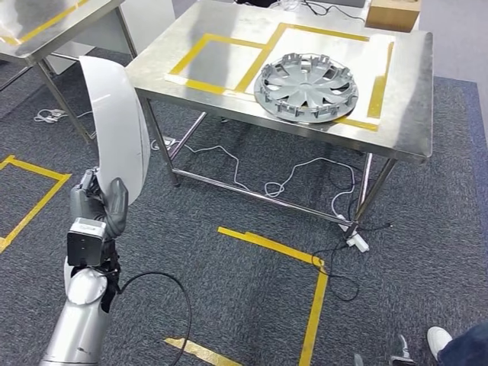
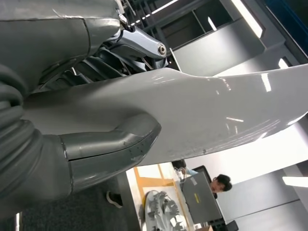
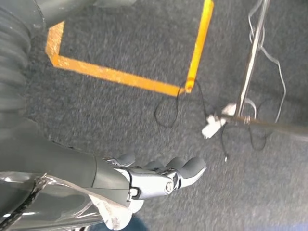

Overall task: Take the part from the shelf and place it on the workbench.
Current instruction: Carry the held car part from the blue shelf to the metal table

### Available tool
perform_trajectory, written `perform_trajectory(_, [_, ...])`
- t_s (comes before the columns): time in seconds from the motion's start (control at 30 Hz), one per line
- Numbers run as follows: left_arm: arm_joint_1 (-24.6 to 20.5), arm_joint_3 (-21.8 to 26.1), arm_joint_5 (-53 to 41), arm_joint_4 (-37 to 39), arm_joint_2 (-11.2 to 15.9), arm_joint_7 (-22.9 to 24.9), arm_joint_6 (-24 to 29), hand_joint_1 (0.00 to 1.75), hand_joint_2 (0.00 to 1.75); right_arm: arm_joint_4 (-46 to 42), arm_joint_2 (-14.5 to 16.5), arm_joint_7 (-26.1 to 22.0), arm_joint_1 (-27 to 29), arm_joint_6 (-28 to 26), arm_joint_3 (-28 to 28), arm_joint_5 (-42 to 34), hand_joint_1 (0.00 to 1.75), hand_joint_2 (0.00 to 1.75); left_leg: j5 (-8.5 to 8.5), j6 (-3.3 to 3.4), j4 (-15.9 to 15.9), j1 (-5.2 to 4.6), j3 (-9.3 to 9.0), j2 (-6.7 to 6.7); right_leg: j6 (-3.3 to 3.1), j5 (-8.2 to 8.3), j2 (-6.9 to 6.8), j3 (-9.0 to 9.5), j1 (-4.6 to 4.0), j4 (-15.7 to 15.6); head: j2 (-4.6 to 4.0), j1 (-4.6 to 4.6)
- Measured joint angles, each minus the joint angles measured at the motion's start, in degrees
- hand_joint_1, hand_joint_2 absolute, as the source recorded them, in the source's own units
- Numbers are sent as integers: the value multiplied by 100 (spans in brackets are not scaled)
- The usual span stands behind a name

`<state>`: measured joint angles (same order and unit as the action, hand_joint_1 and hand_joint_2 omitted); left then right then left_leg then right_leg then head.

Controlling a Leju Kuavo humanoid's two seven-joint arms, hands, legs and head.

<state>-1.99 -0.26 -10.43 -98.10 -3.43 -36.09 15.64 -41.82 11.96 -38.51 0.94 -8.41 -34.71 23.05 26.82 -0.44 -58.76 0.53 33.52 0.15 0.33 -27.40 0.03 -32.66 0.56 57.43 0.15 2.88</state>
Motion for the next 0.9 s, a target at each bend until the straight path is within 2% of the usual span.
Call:
perform_trajectory(0.03, [-3,2,0,-2,1,0,-1,175,175,-1,0,1,-4,2,0,2,0,175,117,-29,-167,5,64,-1,-38,12,0,9,10,-16,0,5])
perform_trajectory(0.07, [-4,4,0,-2,3,0,-1,175,175,-1,1,0,-7,6,2,4,0,175,291,-54,-465,10,186,-2,-64,18,-1,14,14,-24,0,10])
perform_trajectory(0.13, [2,6,0,-2,6,0,-1,175,175,1,2,1,-2,14,5,9,0,175,656,-80,-1260,10,536,-2,-80,15,0,13,7,-22,0,14])
perform_trajectory(0.17, [8,7,0,-1,7,0,-1,175,175,1,2,1,2,16,5,11,0,175,735,-82,-1539,9,662,-2,-82,14,1,14,2,-21,0,14])
perform_trajectory(0.2, [12,7,0,-1,7,0,-1,175,175,1,2,1,3,14,4,12,0,175,699,-76,-1610,9,696,-3,-82,13,4,17,-2,-20,0,14])
perform_trajectory(0.23, [13,7,0,-1,7,0,-2,175,175,1,2,1,2,10,3,12,0,175,552,-61,-1440,8,618,-3,-80,11,8,25,-4,-19,0,14])
perform_trajectory(0.3, [5,7,0,-1,7,0,-3,175,175,1,2,1,-3,4,10,12,0,175,143,-7,-650,0,244,-6,-67,2,20,46,-8,-17,0,12])
perform_trajectory(0.33, [-3,6,0,-2,6,0,-4,175,175,1,2,1,-9,3,18,12,0,175,15,19,-281,-10,76,-9,-49,-4,26,44,-17,-10,0,12])
perform_trajectory(0.37, [-11,5,-1,-2,6,0,-5,175,175,1,2,1,-14,1,27,12,0,175,-45,41,-40,-21,-28,-12,-26,-5,30,33,-24,-5,0,10])
perform_trajectory(0.47, [-30,4,-3,-1,4,2,-9,175,175,0,1,1,-25,-3,50,13,0,175,-46,107,79,-29,-43,-12,62,-3,31,-10,-29,-5,0,8])
perform_trajectory(0.53, [-57,3,-11,-2,1,1,-10,175,175,-2,0,0,-37,-7,58,14,0,175,-78,177,118,-2,-52,-3,118,-134,27,-106,-25,168,0,-4])
perform_trajectory(0.57, [-69,1,-15,-2,-4,1,-10,175,175,-2,-1,0,-46,-10,59,14,0,175,-91,204,135,12,-56,2,142,-284,24,-237,-19,431,0,-9])
perform_trajectory(0.63, [-80,1,-17,-2,-11,1,-9,175,175,2,-1,0,-56,-14,59,14,0,175,-93,224,133,6,-45,6,182,-641,20,-617,-6,1221,0,-17])
perform_trajectory(0.67, [-79,2,-17,-1,-17,1,-9,175,175,4,-1,1,-53,-14,58,14,0,175,-92,226,132,3,-42,7,195,-742,19,-781,-1,1541,0,-13])
perform_trajectory(0.7, [-79,2,-17,-1,-21,1,-9,175,175,6,-1,1,-50,-14,57,14,0,175,-90,227,131,1,-43,7,202,-738,18,-859,0,1679,0,-15])
perform_trajectory(0.73, [-79,1,-17,-1,-25,1,-9,175,175,8,-1,1,-49,-14,57,14,0,175,-88,226,129,1,-48,5,202,-619,16,-822,1,1581,0,-15])
perform_trajectory(0.8, [-82,0,-17,-1,-31,2,-9,175,175,10,-1,1,-59,-14,59,14,0,175,-77,209,127,1,-67,2,183,-210,2,-446,4,793,0,-17])
perform_trajectory(0.83, [-86,0,-17,-1,-33,1,-9,175,175,10,-1,1,-67,-14,59,14,0,175,-68,190,117,-11,-67,0,165,-69,-4,-234,0,390,0,-17])
perform_trajectory(0.87, [-89,1,-17,-1,-33,2,-9,175,175,10,-1,0,-74,-14,60,14,0,175,-64,165,107,-22,-61,-1,142,6,-8,-90,-4,117,0,-12])
perform_trajectory(0.9, [-93,1,-17,-1,-33,2,-9,175,175,12,-1,-1,-76,-14,60,14,0,175,-65,140,101,-31,-52,-3,117,11,-7,-25,-12,1,0,-9])
